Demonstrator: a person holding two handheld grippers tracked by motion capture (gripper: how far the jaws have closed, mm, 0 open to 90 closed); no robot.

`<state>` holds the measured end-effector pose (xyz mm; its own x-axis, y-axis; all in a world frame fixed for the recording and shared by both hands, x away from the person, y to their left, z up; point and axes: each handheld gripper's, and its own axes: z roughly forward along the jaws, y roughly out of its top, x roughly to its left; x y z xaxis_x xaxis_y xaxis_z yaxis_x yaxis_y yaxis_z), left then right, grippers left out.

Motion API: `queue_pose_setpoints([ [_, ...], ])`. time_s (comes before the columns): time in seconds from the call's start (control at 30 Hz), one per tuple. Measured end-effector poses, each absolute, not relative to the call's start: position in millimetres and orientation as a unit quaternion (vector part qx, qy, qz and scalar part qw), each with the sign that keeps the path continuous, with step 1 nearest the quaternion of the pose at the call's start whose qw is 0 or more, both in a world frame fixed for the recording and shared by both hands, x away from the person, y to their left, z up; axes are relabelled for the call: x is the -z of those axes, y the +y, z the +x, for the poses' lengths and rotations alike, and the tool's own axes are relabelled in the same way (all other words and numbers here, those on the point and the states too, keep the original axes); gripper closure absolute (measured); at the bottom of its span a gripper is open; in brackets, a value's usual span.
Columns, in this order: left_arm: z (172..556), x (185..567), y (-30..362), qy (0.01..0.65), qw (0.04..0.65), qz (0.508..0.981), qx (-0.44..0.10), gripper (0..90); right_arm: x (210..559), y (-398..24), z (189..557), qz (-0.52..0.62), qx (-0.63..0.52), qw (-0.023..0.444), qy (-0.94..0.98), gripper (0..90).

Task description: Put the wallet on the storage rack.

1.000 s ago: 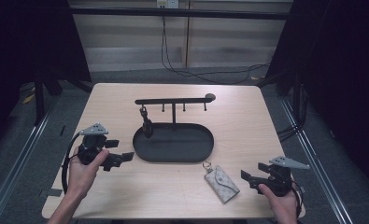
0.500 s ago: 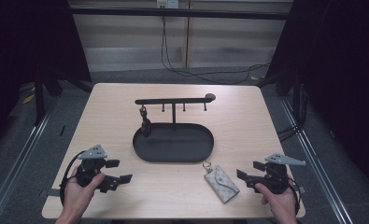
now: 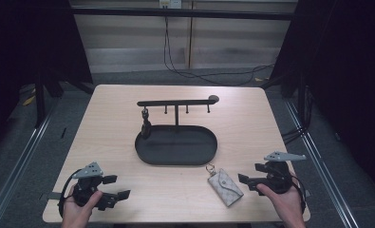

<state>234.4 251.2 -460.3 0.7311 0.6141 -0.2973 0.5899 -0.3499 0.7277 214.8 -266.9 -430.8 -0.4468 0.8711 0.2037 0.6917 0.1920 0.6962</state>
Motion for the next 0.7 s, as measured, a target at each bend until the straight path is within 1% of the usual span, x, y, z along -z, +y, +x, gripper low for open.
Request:
queue_pose_setpoints([
  [0.13,231,462,249,0.356,0.429,0.830,-0.002,17.4,431,-255,219,0.505,-0.354,0.102,0.780,17.7],
  [0.33,229,461,248,0.354,0.431,0.830,-0.004,18.0,437,-231,231,0.496,-0.315,0.067,0.806,21.4],
  [0.4,228,460,250,0.356,0.437,0.826,-0.019,18.7,441,-223,236,0.491,-0.312,0.058,0.811,21.6],
  [0.5,230,460,254,0.361,0.440,0.822,-0.013,18.7,446,-217,243,0.492,-0.303,0.048,0.815,22.1],
  [0.57,231,461,256,0.367,0.443,0.818,-0.020,18.7,449,-214,246,0.496,-0.289,0.047,0.817,23.5],
  [0.7,232,460,258,0.370,0.443,0.816,-0.028,18.7,449,-210,251,0.492,-0.270,0.025,0.827,23.5],
])
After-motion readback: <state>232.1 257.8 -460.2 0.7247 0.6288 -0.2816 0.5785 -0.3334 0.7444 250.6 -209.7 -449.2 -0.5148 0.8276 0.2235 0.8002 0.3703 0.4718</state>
